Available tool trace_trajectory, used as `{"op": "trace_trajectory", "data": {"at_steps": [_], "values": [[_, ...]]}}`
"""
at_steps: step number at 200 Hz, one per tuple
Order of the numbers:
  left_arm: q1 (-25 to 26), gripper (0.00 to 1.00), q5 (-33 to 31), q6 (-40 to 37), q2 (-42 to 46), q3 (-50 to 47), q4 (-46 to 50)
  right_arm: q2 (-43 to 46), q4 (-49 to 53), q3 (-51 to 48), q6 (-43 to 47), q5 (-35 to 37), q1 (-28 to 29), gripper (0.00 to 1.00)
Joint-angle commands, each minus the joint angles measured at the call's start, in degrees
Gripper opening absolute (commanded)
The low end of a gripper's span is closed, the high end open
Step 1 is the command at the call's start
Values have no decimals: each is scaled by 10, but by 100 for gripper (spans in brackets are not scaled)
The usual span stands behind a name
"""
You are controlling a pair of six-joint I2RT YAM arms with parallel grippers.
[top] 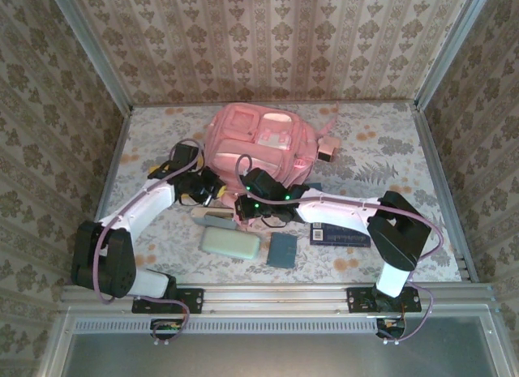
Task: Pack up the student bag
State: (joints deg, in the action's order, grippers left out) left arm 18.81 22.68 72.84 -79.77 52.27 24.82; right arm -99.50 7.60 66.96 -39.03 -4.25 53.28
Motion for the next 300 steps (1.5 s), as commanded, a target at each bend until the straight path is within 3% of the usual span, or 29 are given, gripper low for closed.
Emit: {"op": "trace_trajectory", "data": {"at_steps": [1, 111, 226, 300], "values": [[-23, 0, -33, -15, 14, 35, 1, 36, 52, -17, 23, 29, 4, 0], [-61, 0, -25, -30, 33, 54, 27, 112, 57, -122, 32, 21, -59, 0], [-80, 0, -6, -35, 51, 49, 30, 115, 52, -173, 49, 18, -157, 0], [-85, 0, 2, -39, 59, 46, 32, 69, 53, -144, 54, 16, -247, 0]]}}
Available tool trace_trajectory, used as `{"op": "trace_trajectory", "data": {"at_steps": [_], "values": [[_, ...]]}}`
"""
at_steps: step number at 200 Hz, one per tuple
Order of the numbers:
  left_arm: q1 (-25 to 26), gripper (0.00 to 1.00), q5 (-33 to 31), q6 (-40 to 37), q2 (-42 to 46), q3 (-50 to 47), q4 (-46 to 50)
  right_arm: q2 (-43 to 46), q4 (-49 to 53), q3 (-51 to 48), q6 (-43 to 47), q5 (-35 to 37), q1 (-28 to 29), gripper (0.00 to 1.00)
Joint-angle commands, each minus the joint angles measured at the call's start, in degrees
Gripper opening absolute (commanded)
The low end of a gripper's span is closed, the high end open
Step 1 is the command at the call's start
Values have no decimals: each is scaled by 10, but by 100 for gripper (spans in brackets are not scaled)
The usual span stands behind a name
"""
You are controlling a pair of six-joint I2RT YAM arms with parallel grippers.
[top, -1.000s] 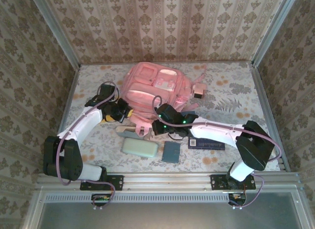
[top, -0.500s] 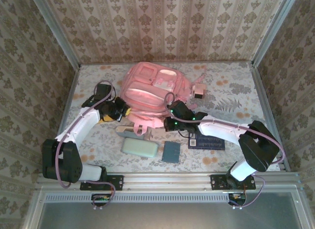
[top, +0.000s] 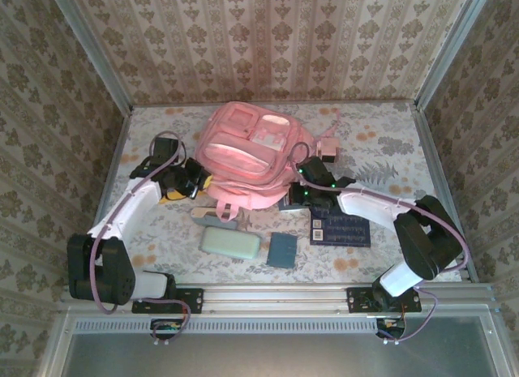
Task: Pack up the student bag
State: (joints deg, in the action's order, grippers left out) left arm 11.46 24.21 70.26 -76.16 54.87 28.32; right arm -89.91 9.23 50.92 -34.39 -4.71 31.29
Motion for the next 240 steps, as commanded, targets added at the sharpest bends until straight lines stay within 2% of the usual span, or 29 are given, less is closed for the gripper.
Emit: {"op": "trace_trajectory", "data": {"at_steps": [1, 67, 88, 107, 133, 159, 203, 222, 230, 240], "values": [[-12, 0, -14, -14, 23, 20, -3, -28, 37, 17, 9, 21, -28, 0], [-14, 0, -10, -17, 27, 16, -4, -101, 56, 71, -9, 38, -97, 0], [-13, 0, -5, -14, 27, 14, -10, -111, 46, 83, -14, 24, -100, 12], [-9, 0, -3, -13, 28, 14, -10, -116, 41, 97, -16, 12, -100, 16], [5, 0, -7, -11, 41, 16, -12, -130, 46, 125, -12, 12, -100, 28], [35, 0, -14, -1, 57, 18, -18, -155, 59, 170, -7, 6, -101, 39], [115, 0, -43, 1, 65, 27, -28, -183, 57, 246, 5, -24, -101, 53], [143, 0, -57, 1, 63, 27, -39, -195, 80, 285, 19, -31, -101, 55], [171, 0, -62, -7, 60, 30, -41, -198, 99, 301, 26, -22, -101, 55], [188, 6, -66, -23, 51, 37, -42, -198, 123, 315, 32, -2, -101, 55]]}}
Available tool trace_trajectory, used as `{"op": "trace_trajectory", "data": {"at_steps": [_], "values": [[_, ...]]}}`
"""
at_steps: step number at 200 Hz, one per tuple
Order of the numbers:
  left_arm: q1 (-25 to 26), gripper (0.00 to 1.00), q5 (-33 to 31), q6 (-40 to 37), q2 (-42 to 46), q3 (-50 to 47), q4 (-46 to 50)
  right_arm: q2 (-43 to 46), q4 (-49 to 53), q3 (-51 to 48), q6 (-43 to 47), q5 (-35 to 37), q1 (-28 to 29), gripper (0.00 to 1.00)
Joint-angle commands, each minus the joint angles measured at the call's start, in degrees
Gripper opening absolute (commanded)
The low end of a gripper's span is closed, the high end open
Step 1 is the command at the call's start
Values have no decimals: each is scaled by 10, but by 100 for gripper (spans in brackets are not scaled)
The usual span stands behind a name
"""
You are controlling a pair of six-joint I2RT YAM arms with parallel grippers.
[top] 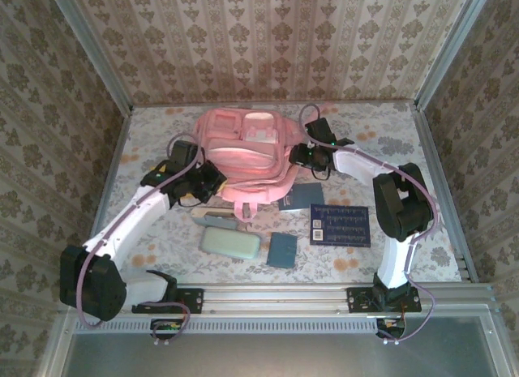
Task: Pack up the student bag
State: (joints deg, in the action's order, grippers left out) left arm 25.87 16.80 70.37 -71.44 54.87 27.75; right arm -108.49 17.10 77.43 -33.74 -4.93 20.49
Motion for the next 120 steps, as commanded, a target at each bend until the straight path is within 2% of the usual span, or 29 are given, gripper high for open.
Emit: {"op": "trace_trajectory", "data": {"at_steps": [1, 18, 30, 52, 72, 87, 105, 120], "values": [[46, 6, 7, -26, 2, 38, -36, -12, 46, 50, 26, 2, 7, 55], [78, 22, -4, -69, -21, 58, -35, 6, 67, 49, 32, 40, 7, 55], [99, 38, -6, -110, -45, 77, -29, 22, 83, 47, 38, 64, 7, 56], [125, 57, 35, -176, -89, 108, -27, 59, 102, 35, 54, 93, 7, 56], [131, 62, 65, -229, -111, 134, -11, 104, 104, 4, 57, 109, 7, 56], [128, 63, 58, -280, -108, 153, 16, 137, 104, -23, 48, 98, 6, 59], [122, 64, 36, -353, -97, 174, 64, 164, 112, -50, 53, 29, 6, 58], [114, 64, -4, -379, -90, 185, 113, 184, 114, -77, 69, -37, 10, 57]]}}
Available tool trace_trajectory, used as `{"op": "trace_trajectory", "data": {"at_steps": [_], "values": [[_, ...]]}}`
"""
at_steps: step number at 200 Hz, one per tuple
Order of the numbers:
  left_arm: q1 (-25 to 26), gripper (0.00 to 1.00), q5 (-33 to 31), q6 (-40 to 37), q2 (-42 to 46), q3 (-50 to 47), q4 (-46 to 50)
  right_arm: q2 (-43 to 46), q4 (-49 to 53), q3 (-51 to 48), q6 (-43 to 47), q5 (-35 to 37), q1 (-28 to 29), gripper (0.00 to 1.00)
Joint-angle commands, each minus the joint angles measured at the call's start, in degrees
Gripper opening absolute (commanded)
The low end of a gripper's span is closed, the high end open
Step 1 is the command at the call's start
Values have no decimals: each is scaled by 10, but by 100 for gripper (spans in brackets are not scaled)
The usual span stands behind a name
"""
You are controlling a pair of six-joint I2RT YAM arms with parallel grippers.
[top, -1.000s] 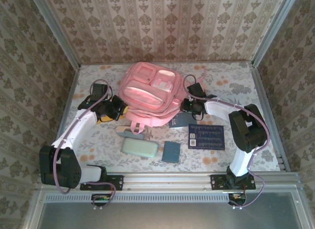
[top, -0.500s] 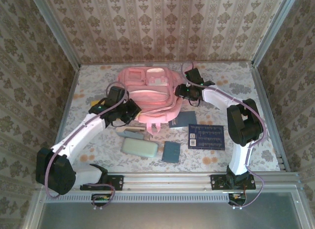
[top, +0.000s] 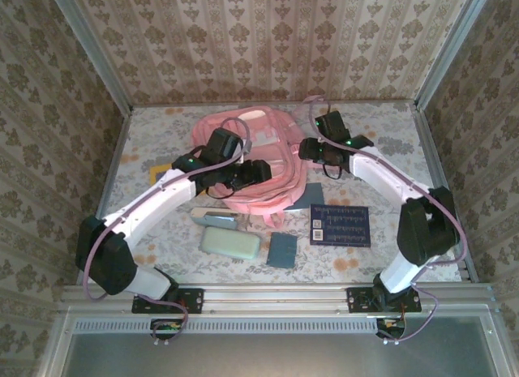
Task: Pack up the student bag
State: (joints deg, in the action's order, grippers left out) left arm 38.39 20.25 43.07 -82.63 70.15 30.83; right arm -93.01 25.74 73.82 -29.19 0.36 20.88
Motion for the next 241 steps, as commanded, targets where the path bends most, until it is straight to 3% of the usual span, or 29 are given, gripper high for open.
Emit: {"op": "trace_trajectory", "data": {"at_steps": [1, 22, 41, 55, 72, 85, 94, 112, 129, 147, 151, 158, 161, 164, 190, 241], "values": [[-12, 64, -40, -107, 23, 32, 84, 31, 27, -43, 25, -92, 7, 57], [-42, 64, -56, -91, 50, 1, 103, 79, -11, -102, 47, -142, 26, 58], [-80, 64, -39, -76, 87, -48, 86, 114, -39, -147, 59, -109, 61, 60], [-102, 64, -25, -105, 105, -62, 82, 127, -47, -164, 68, -116, 80, 60], [-111, 65, -25, -163, 116, -53, 108, 127, -54, -172, 80, -185, 94, 60], [-115, 65, -53, -167, 125, -56, 134, 124, -54, -172, 109, -208, 119, 60], [-118, 65, -65, -154, 132, -68, 146, 122, -54, -172, 136, -184, 150, 60], [-174, 65, -71, -115, 162, -112, 149, 102, -65, -168, 204, -127, 221, 62], [-230, 65, -47, -79, 206, -158, 132, 79, -93, -166, 265, -88, 281, 71], [-279, 65, -25, -62, 246, -184, 122, 43, -92, -138, 300, -56, 329, 72], [-288, 65, -24, -62, 253, -185, 124, 33, -88, -129, 305, -47, 338, 79], [-302, 65, -19, -65, 262, -185, 129, 14, -79, -115, 314, -43, 351, 81], [-308, 65, -16, -67, 265, -185, 133, 6, -74, -108, 316, -43, 355, 96], [-314, 65, -14, -69, 267, -185, 136, -2, -68, -101, 320, -42, 360, 99], [-352, 59, 20, -83, 281, -186, 147, -71, -16, -48, 333, -40, 392, 100], [-356, 52, 57, -66, 290, -216, 108, -142, -8, -26, 338, 20, 425, 100]]}}
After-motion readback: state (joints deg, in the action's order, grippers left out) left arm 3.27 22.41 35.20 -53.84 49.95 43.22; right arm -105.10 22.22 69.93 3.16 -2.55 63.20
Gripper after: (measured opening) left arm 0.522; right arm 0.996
